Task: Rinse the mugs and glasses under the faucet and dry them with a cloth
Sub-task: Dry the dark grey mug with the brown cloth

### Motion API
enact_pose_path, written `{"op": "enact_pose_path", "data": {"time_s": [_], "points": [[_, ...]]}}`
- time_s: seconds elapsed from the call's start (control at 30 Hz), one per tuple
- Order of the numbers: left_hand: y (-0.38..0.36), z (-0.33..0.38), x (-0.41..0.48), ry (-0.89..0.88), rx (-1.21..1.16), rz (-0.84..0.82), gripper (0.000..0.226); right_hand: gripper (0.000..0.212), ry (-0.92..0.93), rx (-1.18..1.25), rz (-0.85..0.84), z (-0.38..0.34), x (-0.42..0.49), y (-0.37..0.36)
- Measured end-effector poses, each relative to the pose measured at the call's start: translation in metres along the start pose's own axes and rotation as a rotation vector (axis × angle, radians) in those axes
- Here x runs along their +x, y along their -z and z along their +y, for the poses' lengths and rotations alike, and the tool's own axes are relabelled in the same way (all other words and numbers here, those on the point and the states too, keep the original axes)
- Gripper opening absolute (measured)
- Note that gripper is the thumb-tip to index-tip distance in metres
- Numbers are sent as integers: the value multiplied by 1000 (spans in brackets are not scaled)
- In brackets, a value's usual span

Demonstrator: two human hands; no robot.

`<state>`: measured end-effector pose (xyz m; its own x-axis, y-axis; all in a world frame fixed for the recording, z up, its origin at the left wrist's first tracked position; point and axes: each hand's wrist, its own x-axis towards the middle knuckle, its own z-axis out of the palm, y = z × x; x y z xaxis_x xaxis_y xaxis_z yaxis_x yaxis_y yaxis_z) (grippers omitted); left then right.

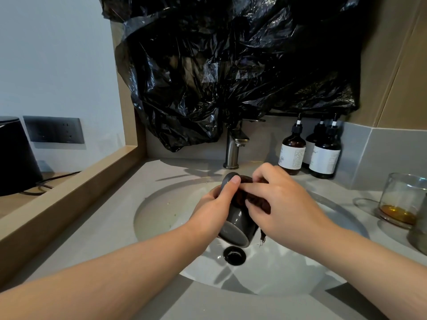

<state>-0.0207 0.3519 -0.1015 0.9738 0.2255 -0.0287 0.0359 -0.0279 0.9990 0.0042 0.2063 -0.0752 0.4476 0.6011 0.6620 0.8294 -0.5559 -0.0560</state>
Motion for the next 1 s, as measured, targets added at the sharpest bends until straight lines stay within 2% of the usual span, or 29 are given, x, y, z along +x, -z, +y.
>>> {"op": "enact_pose_path", "data": {"time_s": [0.13,0.27,0.43,0.5,0.6,0.67,0.8,0.87,1.0], "points": [[0,1,-1,10,-20,-2,42,27,62,31,-16,-1,-5,0],[0,1,0,36,-47,22,42,33,-50,-11,97,5,3,-3],[3,0,3,38,-53,9,57,28,166,25,-23,-12,-15,-3],[4,-1,4,42,-73,0,59,26,212,36,-15,-12,-16,-4],[3,0,5,72,-136,6,54,30,75,57,122,0,-6,-7],[3,-1,5,91,-151,-11,53,31,48,45,147,3,-6,-8],[6,-1,5,131,-169,-48,63,25,248,80,46,-6,-20,-10],[7,0,5,148,-205,-55,63,24,287,73,57,-3,-18,-11],[4,3,2,144,-216,-61,51,25,10,108,250,15,-6,-6]]}}
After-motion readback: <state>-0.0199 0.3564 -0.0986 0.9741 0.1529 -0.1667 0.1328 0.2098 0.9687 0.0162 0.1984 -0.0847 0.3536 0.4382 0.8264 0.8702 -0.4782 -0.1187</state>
